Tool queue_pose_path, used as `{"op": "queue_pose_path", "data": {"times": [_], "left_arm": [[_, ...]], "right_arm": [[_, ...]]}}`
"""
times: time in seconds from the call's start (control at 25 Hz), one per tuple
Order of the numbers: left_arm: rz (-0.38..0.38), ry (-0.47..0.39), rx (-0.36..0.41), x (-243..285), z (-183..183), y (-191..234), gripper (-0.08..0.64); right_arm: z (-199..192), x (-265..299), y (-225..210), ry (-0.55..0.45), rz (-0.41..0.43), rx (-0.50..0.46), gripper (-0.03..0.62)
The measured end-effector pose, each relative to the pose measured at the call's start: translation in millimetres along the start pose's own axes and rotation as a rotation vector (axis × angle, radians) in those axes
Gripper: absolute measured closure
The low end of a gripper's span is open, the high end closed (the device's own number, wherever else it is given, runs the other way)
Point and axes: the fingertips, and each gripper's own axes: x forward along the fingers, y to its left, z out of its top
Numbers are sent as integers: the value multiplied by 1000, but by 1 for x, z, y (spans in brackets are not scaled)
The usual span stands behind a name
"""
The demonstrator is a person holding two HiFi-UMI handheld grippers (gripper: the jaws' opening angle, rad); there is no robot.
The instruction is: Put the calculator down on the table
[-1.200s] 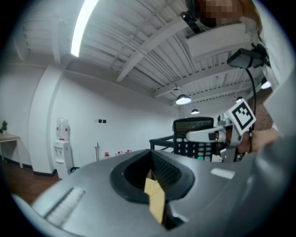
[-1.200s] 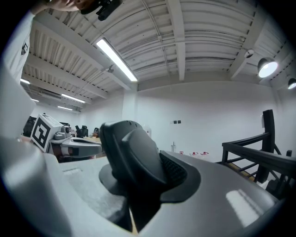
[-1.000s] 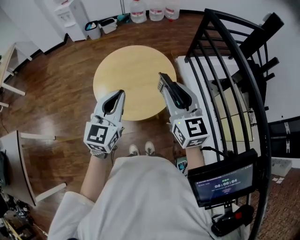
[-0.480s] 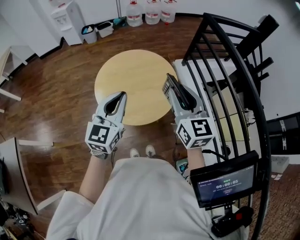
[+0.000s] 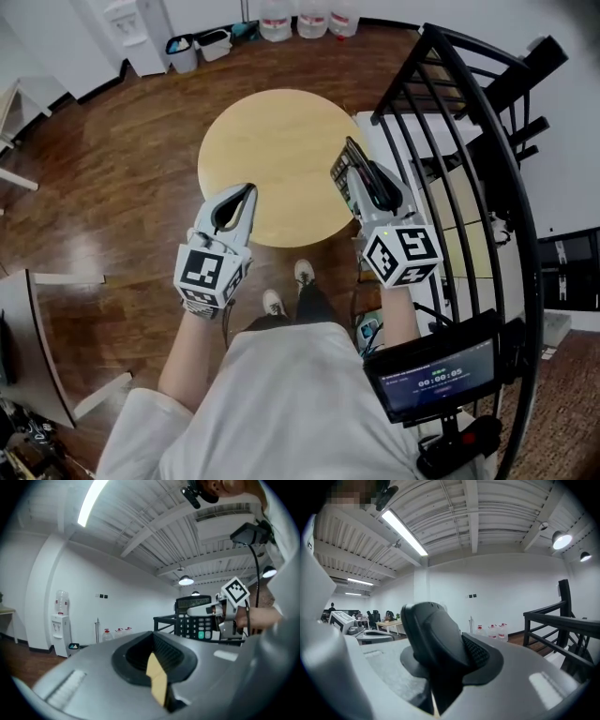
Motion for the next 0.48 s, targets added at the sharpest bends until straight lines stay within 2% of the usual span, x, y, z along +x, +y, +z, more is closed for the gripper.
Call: {"op": "queue_pose_path", "data": {"times": [0.16, 0.48], "left_arm": [[4, 5, -52, 11, -14, 12, 555], [76, 75, -75, 56, -42, 40, 555]], "right_arm": [[-19, 25, 2, 30, 22, 42, 466], [-62, 86, -19, 122, 59, 144, 466]]}}
